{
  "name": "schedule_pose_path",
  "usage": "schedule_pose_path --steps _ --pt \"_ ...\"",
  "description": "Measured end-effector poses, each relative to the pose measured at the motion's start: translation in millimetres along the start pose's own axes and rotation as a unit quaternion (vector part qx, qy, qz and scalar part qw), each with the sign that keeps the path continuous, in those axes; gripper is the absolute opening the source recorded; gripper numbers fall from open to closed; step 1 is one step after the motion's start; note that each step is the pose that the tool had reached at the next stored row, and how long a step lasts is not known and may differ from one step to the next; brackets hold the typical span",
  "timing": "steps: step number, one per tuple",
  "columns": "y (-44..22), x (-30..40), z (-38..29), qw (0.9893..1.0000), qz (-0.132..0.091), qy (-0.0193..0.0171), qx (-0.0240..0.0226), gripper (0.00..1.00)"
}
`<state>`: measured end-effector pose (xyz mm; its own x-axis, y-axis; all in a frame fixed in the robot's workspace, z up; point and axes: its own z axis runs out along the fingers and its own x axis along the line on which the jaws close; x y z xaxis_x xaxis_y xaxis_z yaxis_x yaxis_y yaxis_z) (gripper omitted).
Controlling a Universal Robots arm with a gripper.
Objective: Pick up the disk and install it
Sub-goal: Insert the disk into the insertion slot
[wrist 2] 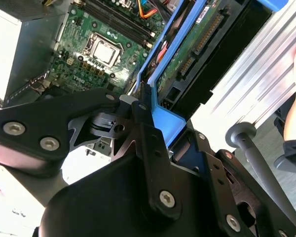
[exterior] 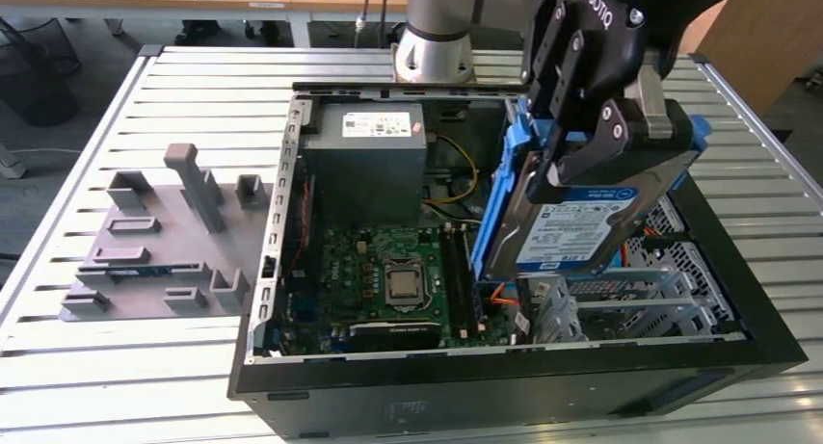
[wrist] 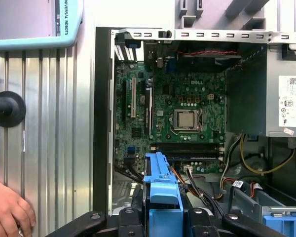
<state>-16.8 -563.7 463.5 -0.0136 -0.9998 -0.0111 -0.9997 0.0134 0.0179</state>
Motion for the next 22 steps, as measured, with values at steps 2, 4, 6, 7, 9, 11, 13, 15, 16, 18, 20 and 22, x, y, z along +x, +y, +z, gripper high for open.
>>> schedule_pose_path --steps 2,4,6,7,9,11,13,15,16,18,20,22 --pt "-3.5 0.4 0.4 1.0000 0.000 0.0000 0.0000 0.36" --pt "-7.1 0.9 1.0 1.0000 0.000 -0.0001 0.0000 0.36" --pt "-11.1 1.5 1.6 1.0000 0.000 -0.0001 0.0000 0.36" --pt "-13.2 1.8 1.9 1.0000 0.000 -0.0001 0.0000 0.36" --pt "-17.9 2.5 2.4 1.0000 0.000 0.0000 0.0000 0.36" --pt "-22.8 3.0 3.0 1.0000 0.000 -0.0001 0.0000 0.36" --pt "-26.1 3.1 3.2 1.0000 0.000 0.0001 -0.0001 0.36" --pt "-26.1 3.2 3.2 1.0000 0.000 0.0001 -0.0002 0.36" --pt "-26.1 3.2 3.3 1.0000 0.000 0.0000 -0.0001 0.36" --pt "-26.2 3.2 3.4 1.0000 0.000 0.0000 -0.0001 0.36" --pt "-27.2 3.5 3.7 1.0000 0.000 -0.0002 -0.0001 0.36" --pt "-29.1 3.9 3.9 1.0000 0.000 0.0000 -0.0001 0.36"
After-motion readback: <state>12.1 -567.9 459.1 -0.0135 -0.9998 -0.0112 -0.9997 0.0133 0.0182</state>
